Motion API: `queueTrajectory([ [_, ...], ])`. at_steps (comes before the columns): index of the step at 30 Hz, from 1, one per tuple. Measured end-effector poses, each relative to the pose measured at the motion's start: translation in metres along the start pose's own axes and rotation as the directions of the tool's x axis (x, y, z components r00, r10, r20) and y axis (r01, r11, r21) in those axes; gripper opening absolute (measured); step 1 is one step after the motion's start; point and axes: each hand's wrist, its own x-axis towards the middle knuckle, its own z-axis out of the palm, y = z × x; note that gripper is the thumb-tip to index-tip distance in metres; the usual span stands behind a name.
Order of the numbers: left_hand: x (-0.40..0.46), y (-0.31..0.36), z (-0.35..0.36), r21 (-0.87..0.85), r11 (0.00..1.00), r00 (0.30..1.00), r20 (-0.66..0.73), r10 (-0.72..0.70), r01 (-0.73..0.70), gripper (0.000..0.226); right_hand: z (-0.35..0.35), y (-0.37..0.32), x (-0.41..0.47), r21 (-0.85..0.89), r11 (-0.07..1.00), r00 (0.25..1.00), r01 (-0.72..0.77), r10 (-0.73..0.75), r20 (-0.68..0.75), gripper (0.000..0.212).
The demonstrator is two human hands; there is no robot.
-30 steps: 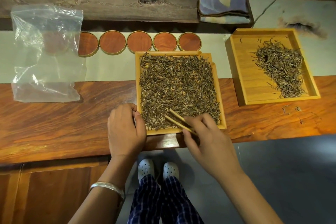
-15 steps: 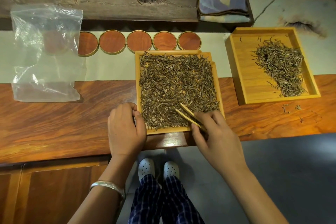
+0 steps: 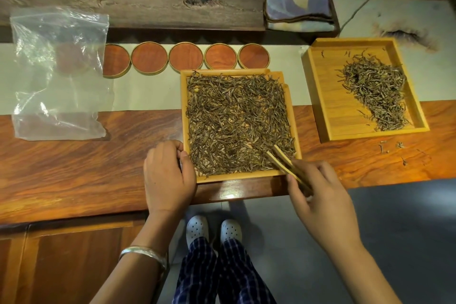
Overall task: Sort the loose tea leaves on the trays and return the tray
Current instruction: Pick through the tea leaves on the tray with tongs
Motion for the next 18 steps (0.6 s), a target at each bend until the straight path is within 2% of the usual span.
queueTrajectory([
  [4,-0.001,0.000,0.000,0.002,1.000,1.000,-0.007,-0.002,0.002,0.010,-0.002,0.012,-0.006,-0.033,0.998,0.998,-0.046,0.048,0.035,0.028],
  [14,-0.001,-0.003,0.003,0.001,1.000,1.000,-0.028,0.006,-0.006,0.010,0.000,0.013,-0.002,-0.037,0.998,0.998,-0.042,0.044,0.041,0.029],
  [18,0.000,-0.004,0.003,-0.010,1.000,1.000,-0.025,0.004,-0.004,0.013,-0.007,0.010,0.004,0.032,0.998,0.999,-0.049,0.048,0.012,0.030],
])
